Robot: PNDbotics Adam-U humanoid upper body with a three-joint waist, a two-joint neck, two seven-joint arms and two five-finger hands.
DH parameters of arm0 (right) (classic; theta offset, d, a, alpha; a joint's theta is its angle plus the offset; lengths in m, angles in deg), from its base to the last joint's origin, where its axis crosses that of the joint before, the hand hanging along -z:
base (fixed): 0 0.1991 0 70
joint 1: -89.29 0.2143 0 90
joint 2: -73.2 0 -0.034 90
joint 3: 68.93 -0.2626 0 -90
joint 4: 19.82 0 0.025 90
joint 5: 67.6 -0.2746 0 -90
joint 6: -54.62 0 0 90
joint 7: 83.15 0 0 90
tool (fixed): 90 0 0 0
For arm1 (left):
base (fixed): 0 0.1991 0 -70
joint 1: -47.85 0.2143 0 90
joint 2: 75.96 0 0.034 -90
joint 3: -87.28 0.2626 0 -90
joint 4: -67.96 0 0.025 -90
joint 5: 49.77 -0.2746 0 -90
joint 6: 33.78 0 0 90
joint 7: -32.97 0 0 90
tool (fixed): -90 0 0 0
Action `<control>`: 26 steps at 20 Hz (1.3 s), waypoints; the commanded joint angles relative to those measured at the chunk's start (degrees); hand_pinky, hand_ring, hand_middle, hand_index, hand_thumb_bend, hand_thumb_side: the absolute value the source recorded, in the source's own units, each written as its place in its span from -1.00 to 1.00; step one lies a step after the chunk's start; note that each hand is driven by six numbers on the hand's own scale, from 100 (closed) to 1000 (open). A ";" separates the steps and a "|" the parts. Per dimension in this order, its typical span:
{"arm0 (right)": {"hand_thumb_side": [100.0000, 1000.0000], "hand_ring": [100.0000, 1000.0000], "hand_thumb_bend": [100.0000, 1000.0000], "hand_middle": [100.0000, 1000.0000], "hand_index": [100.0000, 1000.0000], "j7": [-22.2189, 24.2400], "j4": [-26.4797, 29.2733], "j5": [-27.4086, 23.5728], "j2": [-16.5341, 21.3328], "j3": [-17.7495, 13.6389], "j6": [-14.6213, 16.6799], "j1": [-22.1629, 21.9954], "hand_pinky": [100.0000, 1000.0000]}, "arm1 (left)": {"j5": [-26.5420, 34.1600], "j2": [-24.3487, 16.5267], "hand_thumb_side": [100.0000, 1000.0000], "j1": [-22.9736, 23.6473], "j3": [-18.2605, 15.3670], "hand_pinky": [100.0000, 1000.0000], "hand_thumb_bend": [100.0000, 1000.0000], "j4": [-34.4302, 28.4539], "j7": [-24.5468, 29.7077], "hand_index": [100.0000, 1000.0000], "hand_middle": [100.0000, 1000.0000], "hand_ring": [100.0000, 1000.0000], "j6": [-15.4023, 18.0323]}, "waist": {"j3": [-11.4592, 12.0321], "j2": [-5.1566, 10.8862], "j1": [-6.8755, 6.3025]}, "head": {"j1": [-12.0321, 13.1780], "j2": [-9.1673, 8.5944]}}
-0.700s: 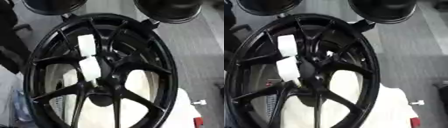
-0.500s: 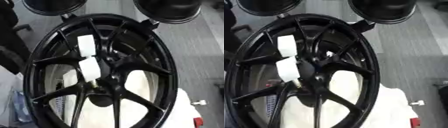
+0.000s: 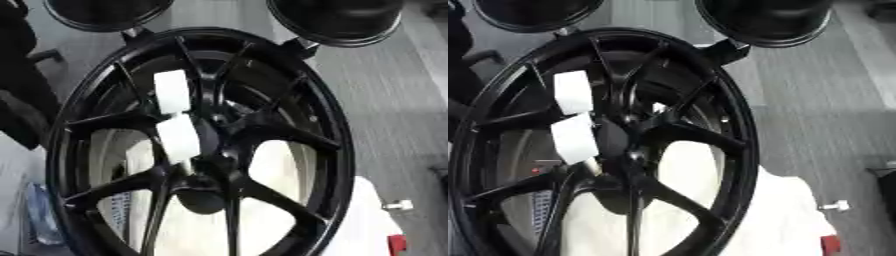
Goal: Pull the pin out of the wheel hub.
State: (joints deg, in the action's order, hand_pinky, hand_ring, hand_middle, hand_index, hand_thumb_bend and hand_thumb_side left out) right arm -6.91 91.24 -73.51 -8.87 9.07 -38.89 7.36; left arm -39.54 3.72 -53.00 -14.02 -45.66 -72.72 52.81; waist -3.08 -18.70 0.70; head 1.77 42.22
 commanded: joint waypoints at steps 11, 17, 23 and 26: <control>0.00 0.30 -1.00 0.28 0.57 0.38 0.27 0.60 2.73 -0.08 -0.19 -0.86 0.54 | -11.57 -20.24 0.05 -13.69 15.87 0.62 -1.00 2.05 11.10 0.70 0.35 0.54 -0.78 | 0.41 2.66 -2.16 | -2.09 0.43; 0.00 0.30 -1.00 0.28 0.57 1.04 0.08 0.34 3.03 0.59 -0.20 -0.78 0.54 | -17.39 -29.71 -0.11 -23.15 25.34 0.69 -1.00 6.07 16.92 0.70 0.41 0.57 4.72 | -0.23 3.15 -2.20 | -1.56 0.66; 0.00 0.30 -1.00 0.28 0.57 2.20 -0.07 -0.14 3.17 1.69 -0.18 0.19 0.54 | -23.51 -38.45 -0.14 -27.84 31.31 0.73 -1.00 7.18 23.05 0.71 0.45 0.59 10.83 | -2.05 3.31 -2.30 | 0.01 0.37; 0.00 0.30 -1.00 0.28 0.57 2.58 -0.17 -0.28 3.37 1.99 -0.21 0.34 0.54 | -28.57 -37.51 -0.21 -30.69 32.20 0.74 -1.00 9.17 30.87 0.72 0.47 0.61 15.52 | -2.42 3.52 -2.57 | 0.15 0.23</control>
State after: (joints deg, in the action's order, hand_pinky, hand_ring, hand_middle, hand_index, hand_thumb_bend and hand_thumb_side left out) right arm -4.57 90.64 -73.60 -7.62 11.23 -39.16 7.26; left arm -66.03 -31.87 -82.71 18.32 -36.93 -44.33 66.66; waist -5.45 -16.42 -1.91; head 1.70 42.77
